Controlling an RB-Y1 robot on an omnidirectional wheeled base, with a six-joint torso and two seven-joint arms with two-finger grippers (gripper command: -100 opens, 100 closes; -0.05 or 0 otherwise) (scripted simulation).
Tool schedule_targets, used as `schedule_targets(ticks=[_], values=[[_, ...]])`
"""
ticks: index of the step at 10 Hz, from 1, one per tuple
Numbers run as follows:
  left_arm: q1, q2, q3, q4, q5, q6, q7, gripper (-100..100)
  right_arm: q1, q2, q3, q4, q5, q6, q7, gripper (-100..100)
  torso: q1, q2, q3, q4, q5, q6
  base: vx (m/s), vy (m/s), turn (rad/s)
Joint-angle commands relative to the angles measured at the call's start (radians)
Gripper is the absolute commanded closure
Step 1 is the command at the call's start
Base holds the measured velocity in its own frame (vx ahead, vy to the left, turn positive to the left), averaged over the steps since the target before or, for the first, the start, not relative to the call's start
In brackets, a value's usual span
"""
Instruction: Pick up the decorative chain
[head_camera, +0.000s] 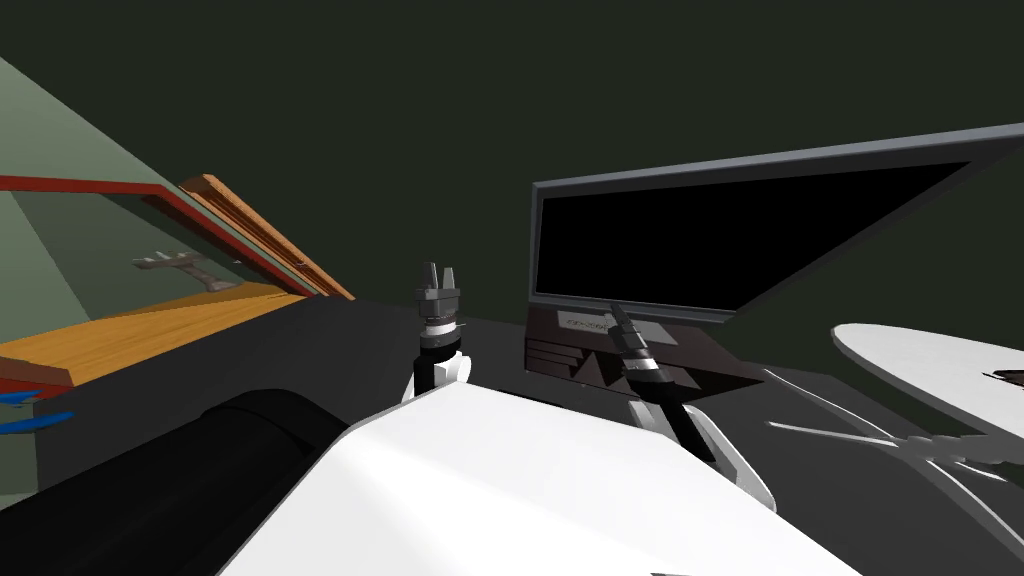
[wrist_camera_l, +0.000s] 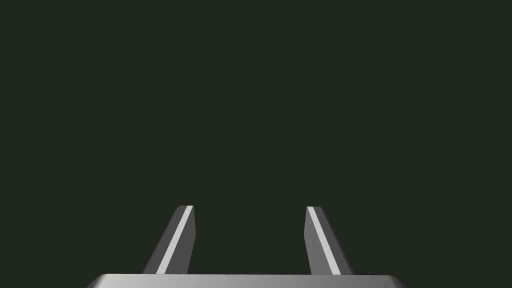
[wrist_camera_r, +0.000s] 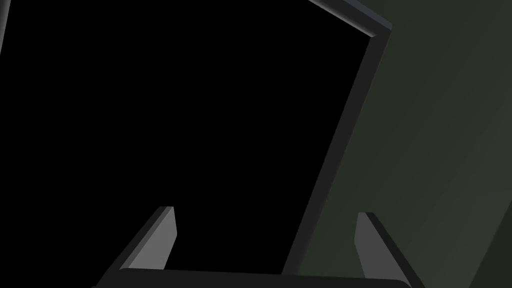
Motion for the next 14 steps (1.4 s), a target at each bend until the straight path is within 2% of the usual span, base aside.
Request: schedule_targets(ticks=[1, 2, 3, 4, 5, 6, 7, 8, 9, 10, 11, 12, 13, 14], values=[[0.0, 0.0, 0.0, 0.0, 0.0, 0.0, 0.0, 0, -0.012, -0.018, 0.007, 0.037, 0.01, -0.002, 0.009, -100, 0.0, 0.0, 0.0, 0.0, 0.0, 0.0, -0.089, -0.025, 0.068], [0.0, 0.0, 0.0, 0.0, 0.0, 0.0, 0.0, 0, -0.027, -0.057, 0.022, 0.073, 0.03, 0.0, 0.024, -100, 0.0, -0.002, -0.001, 0.0, 0.0, 0.0, -0.078, -0.019, 0.152], [0.0, 0.0, 0.0, 0.0, 0.0, 0.0, 0.0, 0, -0.027, -0.057, 0.022, 0.087, 0.03, 0.0, 0.024, -100, 0.0, -0.003, -0.001, 0.0, 0.0, 0.0, -0.07, -0.014, 0.071], [0.0, 0.0, 0.0, 0.0, 0.0, 0.0, 0.0, 0, -0.042, -0.096, 0.039, 0.125, 0.051, 0.0, 0.04, -100, 0.001, -0.003, -0.002, -0.001, 0.0, 0.0, -0.087, -0.006, 0.162], [0.0, 0.0, 0.0, 0.0, 0.0, 0.0, 0.0, 0, -0.042, -0.096, 0.039, 0.139, 0.051, 0.0, 0.04, -100, 0.001, -0.003, -0.002, -0.001, 0.0, 0.0, -0.064, -0.005, 0.081], [0.0, 0.0, 0.0, 0.0, 0.0, 0.0, 0.0, 0, -0.058, -0.135, 0.057, 0.175, 0.073, 0.001, 0.057, -100, 0.001, -0.004, -0.002, -0.001, 0.0, 0.001, -0.064, -0.011, 0.163], [0.0, 0.0, 0.0, 0.0, 0.0, 0.0, 0.0, 0, -0.058, -0.135, 0.057, 0.193, 0.073, 0.001, 0.057, -100, 0.001, -0.004, -0.002, -0.001, 0.0, 0.0, -0.057, -0.018, 0.102], [0.0, 0.0, 0.0, 0.0, 0.0, 0.0, 0.0, 0, -0.073, -0.173, 0.078, 0.233, 0.095, 0.002, 0.075, -100, 0.0, -0.005, -0.003, -0.001, 0.0, 0.0, -0.051, -0.011, 0.187], [0.0, 0.0, 0.0, 0.0, 0.0, 0.0, 0.0, 0, -0.073, -0.173, 0.078, 0.25, 0.095, 0.002, 0.075, -100, 0.001, -0.005, -0.003, -0.001, 0.0, 0.0, -0.04, -0.015, 0.097], [0.0, 0.0, 0.0, 0.0, 0.0, 0.0, 0.0, 0, -0.088, -0.211, 0.1, 0.28, 0.118, 0.002, 0.093, -100, 0.0, -0.006, -0.003, -0.001, 0.0, 0.001, -0.044, -0.014, 0.182], [0.0, 0.0, 0.0, 0.0, 0.0, 0.0, 0.0, 0, -0.088, -0.211, 0.1, 0.308, 0.118, 0.002, 0.093, -100, 0.0, -0.006, -0.003, -0.001, 0.0, 0.0, -0.033, -0.011, 0.105], [0.0, 0.0, 0.0, 0.0, 0.0, 0.0, 0.0, 0, -0.103, -0.248, 0.124, 0.346, 0.142, 0.002, 0.112, -100, 0.001, -0.006, -0.003, -0.001, 0.0, 0.001, -0.03, -0.005, 0.219], [0.0, 0.0, 0.0, 0.0, 0.0, 0.0, 0.0, 0, -0.103, -0.248, 0.124, 0.367, 0.142, 0.002, 0.112, -100, 0.001, -0.007, -0.004, -0.001, 0.0, 0.0, -0.019, -0.01, 0.112], [0.0, 0.0, 0.0, 0.0, 0.0, 0.0, 0.0, 0, -0.118, -0.284, 0.149, 0.41, 0.166, 0.002, 0.132, -100, 0.001, -0.007, -0.004, -0.001, 0.0, 0.001, -0.011, -0.009, 0.22]])
